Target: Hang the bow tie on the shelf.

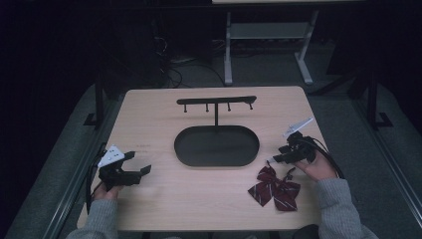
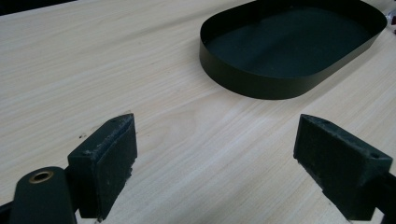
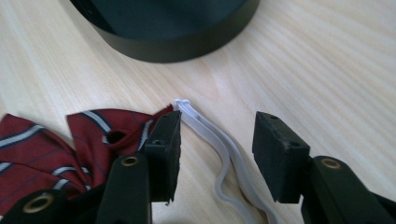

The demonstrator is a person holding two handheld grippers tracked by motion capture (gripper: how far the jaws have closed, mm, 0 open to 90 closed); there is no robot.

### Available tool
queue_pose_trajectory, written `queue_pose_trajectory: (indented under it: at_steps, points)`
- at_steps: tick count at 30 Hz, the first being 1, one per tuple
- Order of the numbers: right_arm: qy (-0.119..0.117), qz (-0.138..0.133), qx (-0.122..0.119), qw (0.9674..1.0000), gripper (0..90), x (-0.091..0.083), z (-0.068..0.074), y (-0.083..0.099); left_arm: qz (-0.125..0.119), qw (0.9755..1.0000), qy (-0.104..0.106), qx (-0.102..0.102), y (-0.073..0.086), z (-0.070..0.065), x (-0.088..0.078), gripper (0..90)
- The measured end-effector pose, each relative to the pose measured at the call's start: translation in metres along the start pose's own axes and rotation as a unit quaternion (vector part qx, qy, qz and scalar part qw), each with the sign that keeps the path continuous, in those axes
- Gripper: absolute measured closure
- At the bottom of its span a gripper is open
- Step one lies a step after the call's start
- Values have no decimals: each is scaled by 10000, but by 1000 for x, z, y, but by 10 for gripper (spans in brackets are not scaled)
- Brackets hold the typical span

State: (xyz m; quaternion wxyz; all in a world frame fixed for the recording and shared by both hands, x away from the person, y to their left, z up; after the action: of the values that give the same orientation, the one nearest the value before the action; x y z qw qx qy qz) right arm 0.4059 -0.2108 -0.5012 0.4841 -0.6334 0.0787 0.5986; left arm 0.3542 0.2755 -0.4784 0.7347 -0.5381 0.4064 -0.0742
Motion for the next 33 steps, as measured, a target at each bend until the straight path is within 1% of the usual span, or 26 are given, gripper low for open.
queue_pose_trajectory:
  at_steps: [3, 6, 14, 20, 22, 30, 33]
  points:
    - [5, 60, 12, 10000, 541, 3, -2, 1, 5, 10000, 3, -11, 0, -1, 0, 130]
    - [32, 144, -18, 9999, 578, 6, -4, 4, 11, 10000, -2, -1, 0, 0, 0, 130]
    - [83, 232, -32, 9997, 636, 10, -6, 7, 15, 10000, 10, -2, 0, -1, 1, 130]
    - [140, 291, -59, 9995, 700, 13, -7, 8, 32, 10000, 13, -6, 1, 0, 0, 130]
    - [175, 325, -60, 9993, 735, 14, -7, 9, 12, 10000, 10, -8, 0, 0, 1, 130]
    - [174, 341, -80, 9992, 782, 16, -7, 11, 25, 10000, 12, -11, 1, -1, 0, 130]
    - [191, 334, -96, 9992, 822, 16, -7, 11, 25, 10000, 11, -5, 1, -1, 0, 130]
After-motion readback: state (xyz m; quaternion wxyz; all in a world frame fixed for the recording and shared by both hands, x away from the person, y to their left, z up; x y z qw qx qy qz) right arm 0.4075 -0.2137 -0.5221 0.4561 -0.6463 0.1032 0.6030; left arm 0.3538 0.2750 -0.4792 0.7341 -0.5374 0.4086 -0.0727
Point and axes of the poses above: each handheld gripper's, and its own axes: x roughly forward along the jaws, y roughly out of its underside, z roughly to its left, the point moved 8 cm from there along x, roughly forward along the jaws, and after that the axes turned 8 degrees about x, right-handed, at the moved point
